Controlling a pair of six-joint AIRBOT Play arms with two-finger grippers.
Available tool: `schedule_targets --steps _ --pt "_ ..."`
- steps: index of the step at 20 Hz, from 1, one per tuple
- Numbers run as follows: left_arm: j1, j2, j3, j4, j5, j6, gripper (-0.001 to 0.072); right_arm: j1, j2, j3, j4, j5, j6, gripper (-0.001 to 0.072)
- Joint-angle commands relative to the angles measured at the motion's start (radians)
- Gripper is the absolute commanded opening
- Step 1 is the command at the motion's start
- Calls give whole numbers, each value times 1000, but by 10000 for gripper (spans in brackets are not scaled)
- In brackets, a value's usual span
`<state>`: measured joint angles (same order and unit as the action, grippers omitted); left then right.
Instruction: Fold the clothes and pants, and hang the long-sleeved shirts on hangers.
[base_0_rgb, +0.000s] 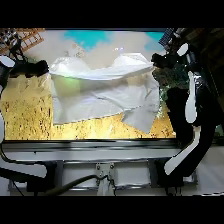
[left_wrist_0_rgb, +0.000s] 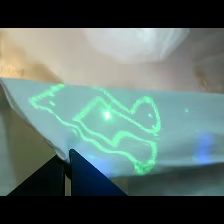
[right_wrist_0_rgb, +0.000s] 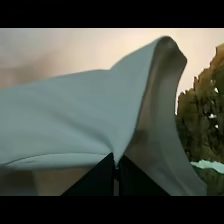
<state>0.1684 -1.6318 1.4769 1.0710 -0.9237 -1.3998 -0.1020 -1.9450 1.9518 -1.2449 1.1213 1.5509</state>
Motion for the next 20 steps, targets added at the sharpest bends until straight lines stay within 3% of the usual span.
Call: schedule_targets --steps 1,7,13,14,15,16,18,19,20 --pt "-12 11 -30 68 -141 -27 -1 -10 -1 0 -117 132 0 25" --pt "-12 1 -182 103 -96 -40 0 -19 -7 -33 -130 141 -24 26" --pt "-13 -34 -188 104 -84 -40 0 -19 -7 -149 -133 144 -27 28" --pt "-13 -35 -188 104 -90 -39 0 -19 -7 -155 -135 143 -26 67" --pt "-13 -35 -188 103 -98 -39 3 -19 -6 -156 -142 142 -25 270" --pt "-12 -32 -188 104 -116 -39 35 -21 -3 -155 -143 142 -22 433" --pt "-3 -17 -187 104 -154 -36 299 -30 7 -153 -147 148 5 431" --pt "6 2 -187 103 -172 -36 360 -37 17 -153 -149 151 13 428" --pt "18 27 -187 103 -185 -36 358 -47 32 -153 -148 159 17 414"
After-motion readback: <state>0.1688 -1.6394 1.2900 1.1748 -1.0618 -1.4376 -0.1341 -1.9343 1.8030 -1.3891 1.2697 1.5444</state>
